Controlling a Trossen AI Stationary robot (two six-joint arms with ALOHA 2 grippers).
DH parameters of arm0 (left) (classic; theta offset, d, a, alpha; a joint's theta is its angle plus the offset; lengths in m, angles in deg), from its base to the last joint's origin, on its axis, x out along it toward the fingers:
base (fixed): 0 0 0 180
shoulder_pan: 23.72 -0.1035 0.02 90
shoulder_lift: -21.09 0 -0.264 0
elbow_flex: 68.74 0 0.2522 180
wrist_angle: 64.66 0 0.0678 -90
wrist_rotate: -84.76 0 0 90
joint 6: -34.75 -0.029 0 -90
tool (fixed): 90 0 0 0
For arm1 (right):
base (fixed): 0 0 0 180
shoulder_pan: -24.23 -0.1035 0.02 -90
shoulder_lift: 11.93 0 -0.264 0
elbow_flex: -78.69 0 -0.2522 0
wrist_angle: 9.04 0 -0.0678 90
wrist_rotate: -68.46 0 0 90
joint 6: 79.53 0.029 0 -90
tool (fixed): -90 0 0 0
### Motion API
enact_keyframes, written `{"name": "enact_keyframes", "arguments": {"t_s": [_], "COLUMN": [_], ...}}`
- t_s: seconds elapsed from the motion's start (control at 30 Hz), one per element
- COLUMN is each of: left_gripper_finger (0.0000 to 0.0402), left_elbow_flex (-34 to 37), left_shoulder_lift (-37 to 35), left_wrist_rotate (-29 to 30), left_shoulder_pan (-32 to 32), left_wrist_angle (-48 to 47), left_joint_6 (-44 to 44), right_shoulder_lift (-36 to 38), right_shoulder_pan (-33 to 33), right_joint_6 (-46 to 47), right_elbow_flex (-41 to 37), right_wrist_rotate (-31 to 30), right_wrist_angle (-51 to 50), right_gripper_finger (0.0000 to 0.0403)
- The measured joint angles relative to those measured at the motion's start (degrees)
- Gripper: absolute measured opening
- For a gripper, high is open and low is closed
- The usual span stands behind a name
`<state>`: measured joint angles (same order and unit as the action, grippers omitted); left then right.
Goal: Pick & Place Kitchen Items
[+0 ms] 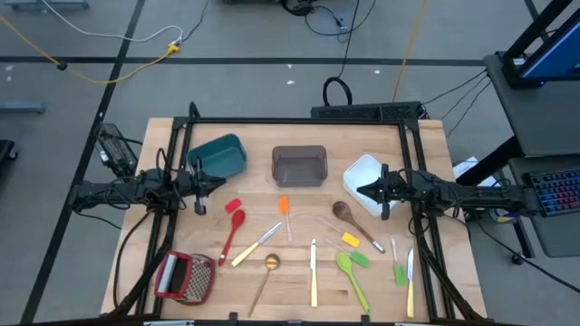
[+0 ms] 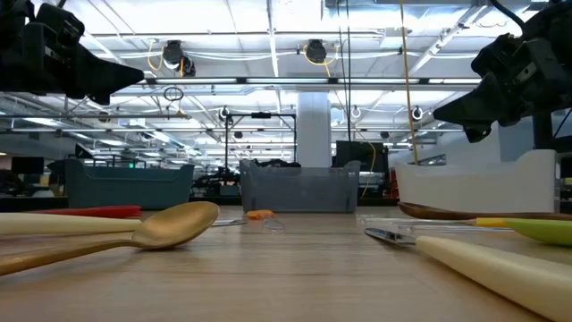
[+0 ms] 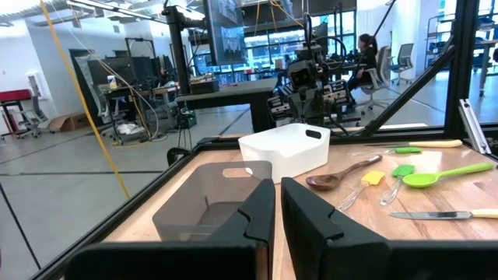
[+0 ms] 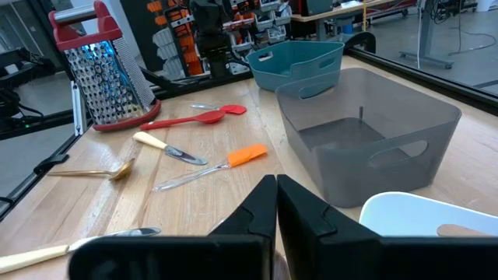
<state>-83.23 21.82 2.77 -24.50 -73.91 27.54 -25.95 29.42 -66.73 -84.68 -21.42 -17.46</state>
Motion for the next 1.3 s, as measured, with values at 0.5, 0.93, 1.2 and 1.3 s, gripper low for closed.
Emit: {"name": "enact_keyframes", "arguments": {"t_s": [0.5, 0.93, 1.2, 1.3], "left_gripper_finger": [0.0031, 0.0031, 0.0031, 0.0031], "left_elbow_flex": [0.01, 0.01, 0.01, 0.02], "left_shoulder_lift": [0.0, 0.0, 0.0, 0.0], "left_wrist_rotate": [0.01, 0.02, 0.35, -0.28], "left_shoulder_pan": [0.0, 0.0, 0.0, 0.0], "left_wrist_angle": [-0.02, 0.0, 0.17, 0.13], "left_joint_6": [0.0, 0.0, 0.26, 2.8], "right_shoulder_lift": [0.0, -0.14, -6.02, -10.5], "right_shoulder_pan": [0.02, 0.0, -0.04, -0.07], "right_joint_6": [-1.55, -8.04, -2.41, -0.9], "right_elbow_flex": [0.0, 0.0, 0.0, 0.0], "right_wrist_rotate": [-0.07, -6.22, -6.12, -7.41], "right_wrist_angle": [8.03, 18.88, 22.99, 26.92], "right_gripper_finger": [0.0008, 0.0008, 0.0034, 0.0066]}}
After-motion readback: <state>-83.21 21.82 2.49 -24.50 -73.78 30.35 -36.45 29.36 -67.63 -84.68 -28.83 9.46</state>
